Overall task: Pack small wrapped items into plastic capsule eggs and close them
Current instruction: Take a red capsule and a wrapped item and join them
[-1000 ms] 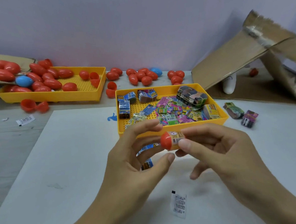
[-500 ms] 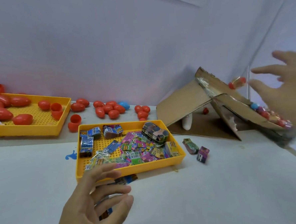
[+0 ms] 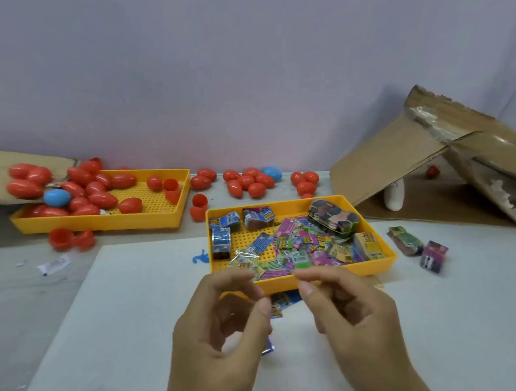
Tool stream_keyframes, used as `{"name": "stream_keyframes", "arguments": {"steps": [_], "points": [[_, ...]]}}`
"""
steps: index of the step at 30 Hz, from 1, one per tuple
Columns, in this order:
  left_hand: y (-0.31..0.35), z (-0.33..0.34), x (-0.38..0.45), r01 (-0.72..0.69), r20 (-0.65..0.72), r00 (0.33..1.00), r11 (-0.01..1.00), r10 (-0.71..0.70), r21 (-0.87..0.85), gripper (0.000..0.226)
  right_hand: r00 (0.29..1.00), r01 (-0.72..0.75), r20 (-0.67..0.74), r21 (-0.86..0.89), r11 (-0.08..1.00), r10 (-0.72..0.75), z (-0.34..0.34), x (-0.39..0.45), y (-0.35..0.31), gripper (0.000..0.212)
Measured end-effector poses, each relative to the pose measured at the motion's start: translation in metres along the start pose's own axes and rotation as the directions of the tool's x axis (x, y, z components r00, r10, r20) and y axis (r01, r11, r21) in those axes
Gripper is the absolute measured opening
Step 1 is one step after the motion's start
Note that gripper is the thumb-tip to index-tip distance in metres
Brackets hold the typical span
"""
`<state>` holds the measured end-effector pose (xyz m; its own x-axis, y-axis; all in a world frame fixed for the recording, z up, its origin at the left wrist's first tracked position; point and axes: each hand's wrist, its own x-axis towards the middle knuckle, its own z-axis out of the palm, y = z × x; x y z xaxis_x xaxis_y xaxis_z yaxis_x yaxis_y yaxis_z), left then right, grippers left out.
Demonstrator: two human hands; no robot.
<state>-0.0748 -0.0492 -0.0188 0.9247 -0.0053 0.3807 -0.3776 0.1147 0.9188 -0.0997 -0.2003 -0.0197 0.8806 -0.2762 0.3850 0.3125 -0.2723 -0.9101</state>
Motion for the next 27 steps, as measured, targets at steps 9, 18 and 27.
{"name": "stream_keyframes", "arguments": {"steps": [9, 18, 27], "points": [[-0.018, -0.049, 0.128, -0.053, -0.27, 0.943, 0.888, 0.195, 0.457, 0.022, 0.995, -0.097, 0.035, 0.074, 0.992, 0.095, 0.003, 0.013, 0.009, 0.018], [-0.079, -0.088, 0.266, 0.11, -0.094, 0.979, 0.082, -0.182, 0.991, 0.045, 0.982, -0.166, 0.106, 0.099, 0.981, 0.155, 0.001, 0.016, 0.021, 0.025], [-0.049, -0.059, 0.226, -0.077, -0.047, 0.981, 0.603, 0.187, 0.794, 0.024, 0.974, -0.202, 0.12, 0.085, 0.976, 0.191, -0.002, 0.018, 0.021, 0.017]]}}
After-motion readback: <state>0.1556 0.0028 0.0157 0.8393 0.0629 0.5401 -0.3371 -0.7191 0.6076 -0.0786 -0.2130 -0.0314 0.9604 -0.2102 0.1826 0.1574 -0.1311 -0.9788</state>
